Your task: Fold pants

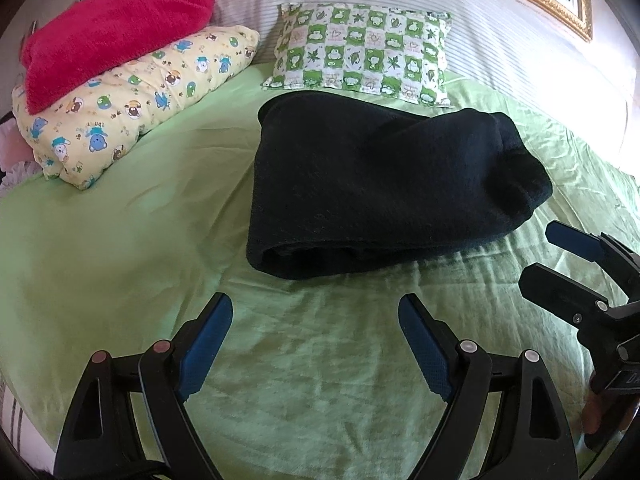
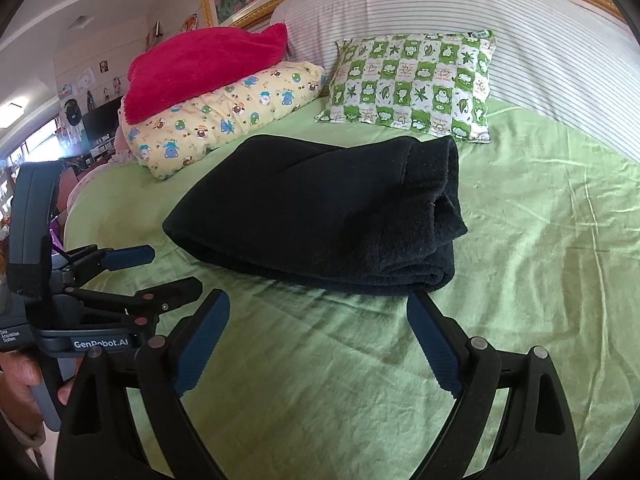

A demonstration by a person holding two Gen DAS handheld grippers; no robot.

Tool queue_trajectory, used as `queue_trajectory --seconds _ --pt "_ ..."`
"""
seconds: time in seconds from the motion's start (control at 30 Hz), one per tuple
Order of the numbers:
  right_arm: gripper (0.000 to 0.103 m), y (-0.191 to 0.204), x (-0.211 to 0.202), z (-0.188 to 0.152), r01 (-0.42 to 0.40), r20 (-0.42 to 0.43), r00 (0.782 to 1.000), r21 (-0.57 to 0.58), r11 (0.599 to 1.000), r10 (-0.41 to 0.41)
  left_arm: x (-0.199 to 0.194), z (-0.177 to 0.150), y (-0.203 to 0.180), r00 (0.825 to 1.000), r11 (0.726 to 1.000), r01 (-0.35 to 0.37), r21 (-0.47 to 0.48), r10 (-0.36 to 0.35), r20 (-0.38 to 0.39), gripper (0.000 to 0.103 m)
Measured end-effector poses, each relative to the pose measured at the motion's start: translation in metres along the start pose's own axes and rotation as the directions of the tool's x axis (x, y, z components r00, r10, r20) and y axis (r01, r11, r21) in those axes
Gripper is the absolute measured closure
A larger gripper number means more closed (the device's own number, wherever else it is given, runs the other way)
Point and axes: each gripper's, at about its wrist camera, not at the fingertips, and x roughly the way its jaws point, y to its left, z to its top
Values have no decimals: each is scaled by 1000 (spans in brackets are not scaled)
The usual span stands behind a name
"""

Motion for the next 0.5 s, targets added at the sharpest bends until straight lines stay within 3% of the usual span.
queue_trajectory --seconds 0.5 --pt "12 0 10 2 -13 -18 1000 -3 1000 13 5 5 -1 1000 1000 14 -3 -14 -10 17"
